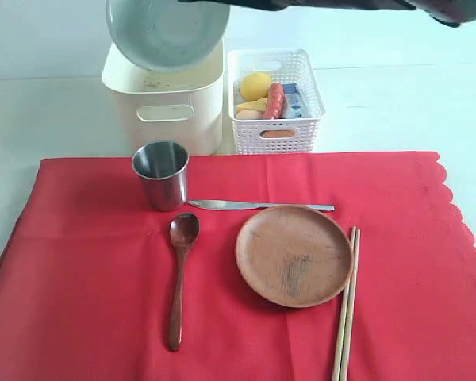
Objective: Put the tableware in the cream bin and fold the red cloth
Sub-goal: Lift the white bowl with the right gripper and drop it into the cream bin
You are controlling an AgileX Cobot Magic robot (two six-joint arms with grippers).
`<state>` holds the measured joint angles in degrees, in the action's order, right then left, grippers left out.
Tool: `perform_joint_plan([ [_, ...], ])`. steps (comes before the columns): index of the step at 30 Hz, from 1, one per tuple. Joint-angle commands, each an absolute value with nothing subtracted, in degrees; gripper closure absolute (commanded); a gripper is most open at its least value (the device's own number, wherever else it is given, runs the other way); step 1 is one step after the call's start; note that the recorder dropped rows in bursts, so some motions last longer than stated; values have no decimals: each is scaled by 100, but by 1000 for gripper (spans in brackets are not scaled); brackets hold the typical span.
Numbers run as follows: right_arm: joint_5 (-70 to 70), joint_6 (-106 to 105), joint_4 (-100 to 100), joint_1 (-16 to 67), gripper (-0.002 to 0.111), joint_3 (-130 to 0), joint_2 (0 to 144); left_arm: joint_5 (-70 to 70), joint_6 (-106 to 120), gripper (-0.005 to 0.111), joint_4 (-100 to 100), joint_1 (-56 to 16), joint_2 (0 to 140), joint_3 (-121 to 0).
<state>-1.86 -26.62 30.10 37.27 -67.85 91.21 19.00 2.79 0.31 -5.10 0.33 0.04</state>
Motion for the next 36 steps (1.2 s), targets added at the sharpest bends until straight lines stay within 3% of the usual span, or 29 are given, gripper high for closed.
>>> perform_joint_plan([
  [1,-398,-2684,2989,3617,108,-7444,9935,1854,279,104,0,-497,0,0],
  [11,-654,-2545,2989,3597,108,-8658,11473,1854,279,104,0,-497,0,0],
  [29,-1148,-2545,3306,3597,108,-8667,11640,1854,279,104,0,-497,0,0],
  [33,-1209,-2545,3306,3597,98,-8667,11690,1854,279,104,0,-497,0,0],
  [36,-1209,-2545,3306,3597,84,-8667,11700,1854,279,104,0,-497,0,0],
])
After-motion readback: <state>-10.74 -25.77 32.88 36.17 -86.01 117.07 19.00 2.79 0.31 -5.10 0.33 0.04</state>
